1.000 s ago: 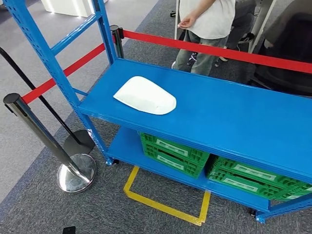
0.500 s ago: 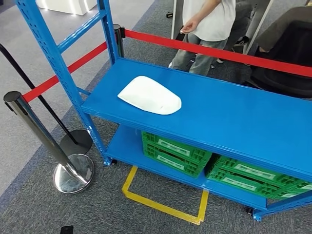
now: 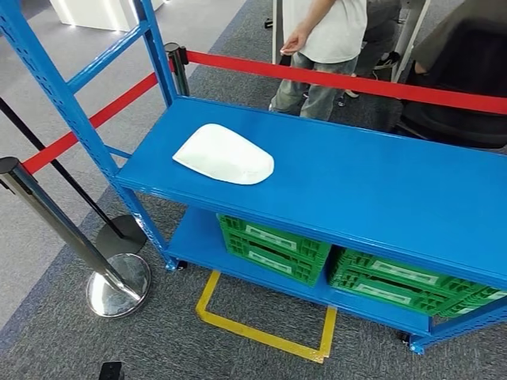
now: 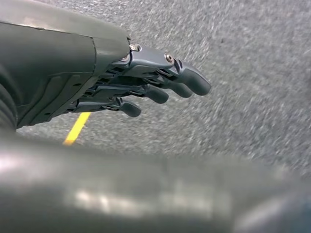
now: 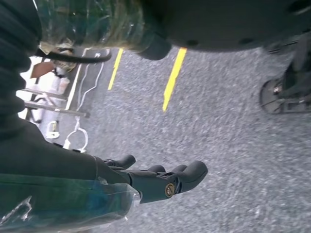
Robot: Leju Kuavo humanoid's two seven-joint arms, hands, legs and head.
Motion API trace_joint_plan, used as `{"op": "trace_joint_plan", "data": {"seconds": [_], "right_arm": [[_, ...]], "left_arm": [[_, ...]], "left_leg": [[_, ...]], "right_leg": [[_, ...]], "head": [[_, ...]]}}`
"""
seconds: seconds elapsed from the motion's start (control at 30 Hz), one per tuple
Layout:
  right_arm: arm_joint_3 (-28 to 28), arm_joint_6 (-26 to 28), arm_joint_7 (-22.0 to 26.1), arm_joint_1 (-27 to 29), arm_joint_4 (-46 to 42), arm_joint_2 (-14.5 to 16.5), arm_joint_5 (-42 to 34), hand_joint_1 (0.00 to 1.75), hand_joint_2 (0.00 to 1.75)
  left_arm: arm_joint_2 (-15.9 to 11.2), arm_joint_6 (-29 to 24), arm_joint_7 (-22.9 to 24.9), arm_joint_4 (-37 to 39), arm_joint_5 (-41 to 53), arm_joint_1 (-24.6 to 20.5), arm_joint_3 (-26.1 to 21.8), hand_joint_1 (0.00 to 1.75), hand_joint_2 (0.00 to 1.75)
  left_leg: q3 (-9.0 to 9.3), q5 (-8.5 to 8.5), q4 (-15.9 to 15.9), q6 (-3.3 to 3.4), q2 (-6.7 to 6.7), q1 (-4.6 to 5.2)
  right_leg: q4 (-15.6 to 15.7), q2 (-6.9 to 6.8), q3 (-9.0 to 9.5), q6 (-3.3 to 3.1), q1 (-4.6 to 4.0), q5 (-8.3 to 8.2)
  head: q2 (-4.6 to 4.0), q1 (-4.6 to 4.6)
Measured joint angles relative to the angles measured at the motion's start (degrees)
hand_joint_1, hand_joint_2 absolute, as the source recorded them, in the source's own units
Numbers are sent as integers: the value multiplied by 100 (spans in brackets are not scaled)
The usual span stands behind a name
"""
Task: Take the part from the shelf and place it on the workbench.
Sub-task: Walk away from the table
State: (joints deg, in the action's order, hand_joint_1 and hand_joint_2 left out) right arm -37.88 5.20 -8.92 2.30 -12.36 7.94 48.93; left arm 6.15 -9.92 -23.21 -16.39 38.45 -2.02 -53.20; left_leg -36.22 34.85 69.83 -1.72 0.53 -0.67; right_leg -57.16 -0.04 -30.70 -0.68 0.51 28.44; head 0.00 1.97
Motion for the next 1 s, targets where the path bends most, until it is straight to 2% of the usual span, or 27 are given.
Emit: {"op": "trace_joint_plan", "data": {"seconds": [0.03, 0.07, 0.1, 0.17, 0.2, 0.23, 0.27, 0.33, 0.5, 0.6, 1.0], "right_arm": [[83, -8, 21, -4, -39, -16, -115, 0, 175], [168, -19, 44, -11, -86, -33, -230, 0, 175], [252, -32, 67, -21, -140, -48, -343, 0, 175], [427, -64, 109, -49, -262, -82, -572, 0, 175], [511, -78, 129, -66, -320, -103, -681, 0, 175], [601, -91, 152, -80, -375, -130, -795, 0, 175], [692, -98, 174, -89, -422, -156, -910, 0, 175], [864, -110, 206, -87, -490, -200, -1125, 0, 175], [1260, -174, 297, 8, -582, -261, -1652, 0, 175], [1540, -210, 367, 81, -624, -298, -2051, 0, 175], [2551, -360, 615, 325, -782, -488, -3478, 0, 175]], "left_arm": [[-10, 21, 57, 1, -90, 56, 114, 0, 0], [-23, 45, 114, 1, -183, 121, 230, 0, 0], [-37, 69, 171, 2, -276, 188, 349, 0, 0], [-56, 114, 280, 2, -458, 312, 595, 0, 0], [-61, 138, 330, 3, -544, 356, 714, 0, 0], [-65, 163, 383, 4, -630, 395, 838, 0, 0], [-69, 185, 437, 5, -720, 430, 964, 0, 0], [-87, 224, 538, 6, -887, 495, 1213, 0, 0], [-176, 333, 784, 3, -1309, 573, 1774, 0, 0], [-238, 408, 971, -14, -1617, 609, 2168, 0, 0], [-411, 694, 1641, -200, -2740, 789, 3626, 0, 0]], "left_leg": [[-128, 80, 279, -9, 0, -2], [-164, 38, 356, -22, -1, -9], [-94, -110, 211, -43, -1, -22], [260, -525, -527, -112, -4, -74], [430, -636, -890, -149, -16, -95], [537, -689, -1128, -136, -25, -107], [581, -681, -1235, -117, -35, -107], [583, -664, -1245, -37, -39, -83], [582, -661, -1244, 7, -39, -36], [579, -665, -1241, 17, -38, -24], [574, -666, -1241, 26, -38, -23]], "right_leg": [[-1, 2, -2, -10, -7, 0], [-3, 6, 1, -18, -11, 1], [-5, 13, 8, -26, -13, 3], [-21, 27, 18, -24, -23, 14], [-51, 34, 7, -13, -38, 36], [-77, 38, -10, 4, -55, 52], [-98, 38, -42, 20, -71, 66], [-102, 38, -77, 49, -66, 72], [-79, 38, -38, 106, -23, 56], [-78, 42, -22, 123, -6, 45], [-78, 40, -26, 128, -2, 48]], "head": [[0, -1], [0, -1], [0, -1], [0, 2], [0, 8], [0, 4], [0, 2], [0, -11], [0, -8], [0, -6], [0, -6]]}}
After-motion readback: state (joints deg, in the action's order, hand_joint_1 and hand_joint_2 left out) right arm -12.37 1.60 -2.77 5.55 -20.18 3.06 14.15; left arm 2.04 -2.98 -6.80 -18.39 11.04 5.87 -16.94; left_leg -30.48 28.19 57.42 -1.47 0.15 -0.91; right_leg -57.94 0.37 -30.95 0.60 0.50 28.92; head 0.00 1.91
